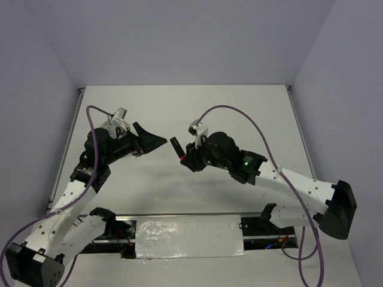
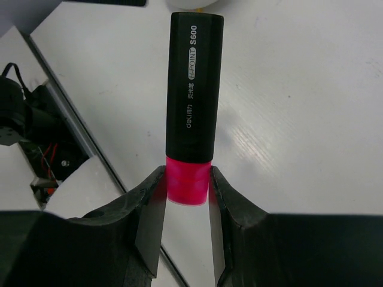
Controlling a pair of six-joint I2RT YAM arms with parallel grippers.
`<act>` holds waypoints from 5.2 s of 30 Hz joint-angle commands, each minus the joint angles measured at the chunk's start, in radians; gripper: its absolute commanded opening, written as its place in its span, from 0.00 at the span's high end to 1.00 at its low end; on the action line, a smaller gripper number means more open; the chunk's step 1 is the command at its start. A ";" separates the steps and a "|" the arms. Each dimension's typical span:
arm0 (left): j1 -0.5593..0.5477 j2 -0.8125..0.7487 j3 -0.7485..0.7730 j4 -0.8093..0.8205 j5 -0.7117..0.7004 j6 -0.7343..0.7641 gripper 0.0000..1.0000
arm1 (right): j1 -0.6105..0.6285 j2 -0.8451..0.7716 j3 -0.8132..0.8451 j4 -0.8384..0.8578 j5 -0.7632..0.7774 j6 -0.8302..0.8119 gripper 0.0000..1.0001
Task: Sort the stationery into containers
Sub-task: Place the stationery in the storage box, then reset both arms
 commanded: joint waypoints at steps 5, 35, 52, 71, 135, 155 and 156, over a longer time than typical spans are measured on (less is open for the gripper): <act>-0.047 0.041 0.024 0.073 0.021 -0.013 0.05 | 0.110 0.017 0.134 -0.062 0.087 -0.041 0.96; 0.010 0.136 0.256 -0.456 -1.159 0.265 1.00 | 0.135 -0.213 -0.009 -0.168 0.326 0.025 0.00; 0.150 0.197 0.103 -0.148 -1.222 0.143 0.99 | 0.137 -0.315 -0.099 -0.192 0.215 0.040 0.00; 0.173 0.167 -0.062 -0.007 -1.222 0.060 0.78 | 0.137 -0.333 -0.069 -0.268 0.226 0.011 0.00; 0.173 -0.485 0.296 -0.869 -0.648 0.534 0.01 | 0.137 -0.861 0.243 -0.771 0.795 0.129 0.00; 0.171 -0.470 0.297 -0.903 -0.685 0.511 0.01 | 0.137 -0.853 0.197 -0.757 0.783 0.178 0.00; 0.173 -0.471 0.297 -0.903 -0.685 0.511 0.01 | 0.135 -0.852 0.195 -0.755 0.783 0.178 0.00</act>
